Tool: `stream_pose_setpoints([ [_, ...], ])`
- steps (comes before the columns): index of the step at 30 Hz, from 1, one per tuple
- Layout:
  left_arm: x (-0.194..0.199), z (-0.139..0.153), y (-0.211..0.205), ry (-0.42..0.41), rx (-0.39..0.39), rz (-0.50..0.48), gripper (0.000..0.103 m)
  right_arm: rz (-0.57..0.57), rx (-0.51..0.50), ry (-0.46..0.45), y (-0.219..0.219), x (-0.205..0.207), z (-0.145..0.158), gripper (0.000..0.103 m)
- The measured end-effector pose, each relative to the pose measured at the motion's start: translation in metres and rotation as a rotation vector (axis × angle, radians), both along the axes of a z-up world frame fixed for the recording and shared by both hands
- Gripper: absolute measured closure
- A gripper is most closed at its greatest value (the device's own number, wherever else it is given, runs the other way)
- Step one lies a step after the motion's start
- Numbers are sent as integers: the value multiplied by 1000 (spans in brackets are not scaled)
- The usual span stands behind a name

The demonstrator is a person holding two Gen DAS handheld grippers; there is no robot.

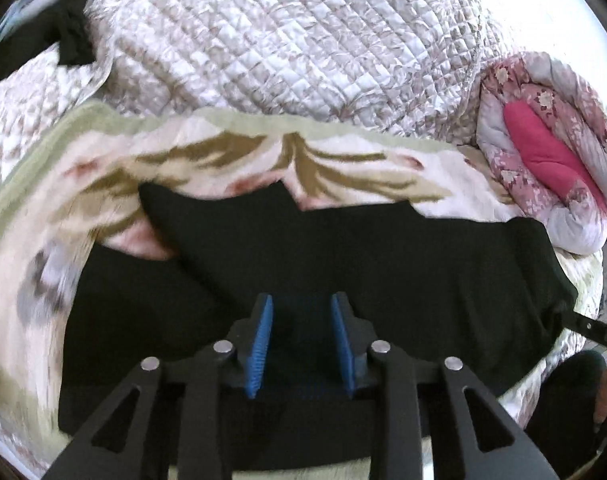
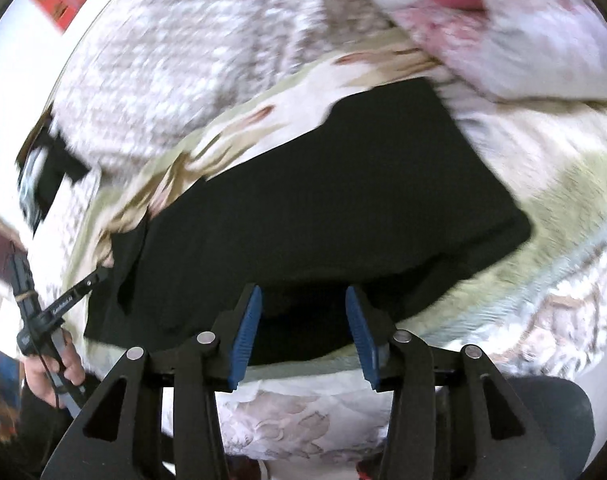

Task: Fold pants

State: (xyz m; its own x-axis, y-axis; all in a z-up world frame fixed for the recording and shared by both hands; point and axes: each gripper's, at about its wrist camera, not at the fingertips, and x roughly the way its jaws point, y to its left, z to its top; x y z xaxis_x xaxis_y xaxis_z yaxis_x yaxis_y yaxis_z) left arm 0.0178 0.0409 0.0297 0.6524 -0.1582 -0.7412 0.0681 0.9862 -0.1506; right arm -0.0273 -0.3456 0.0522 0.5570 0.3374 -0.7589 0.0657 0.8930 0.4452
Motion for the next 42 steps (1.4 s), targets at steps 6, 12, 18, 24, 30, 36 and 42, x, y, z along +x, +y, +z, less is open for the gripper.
stream_pose_setpoints([
  [6, 42, -11, -25, 27, 70, -22, 65, -142, 40, 5, -33, 5, 0, 58],
  [12, 75, -31, -29, 74, 110, -2, 65, -206, 95, 12, -45, 13, -6, 58],
  [18, 83, -31, -28, 69, 127, -5, 61, -277, 71, 2, -45, 6, -4, 58],
  [24, 97, -37, -30, 56, 208, 28, 59, -287, 60, 4, -47, 10, -9, 58],
  [30, 88, -29, -24, 11, 227, 55, 98, -310, 67, 3, -50, 18, -11, 58],
  [36, 14, 23, 36, -126, 89, 213, 98, -310, 84, -6, -53, 17, -12, 58],
  [42, -44, 10, 99, -49, -7, 371, 98, -306, 76, -5, -53, 16, -12, 58],
])
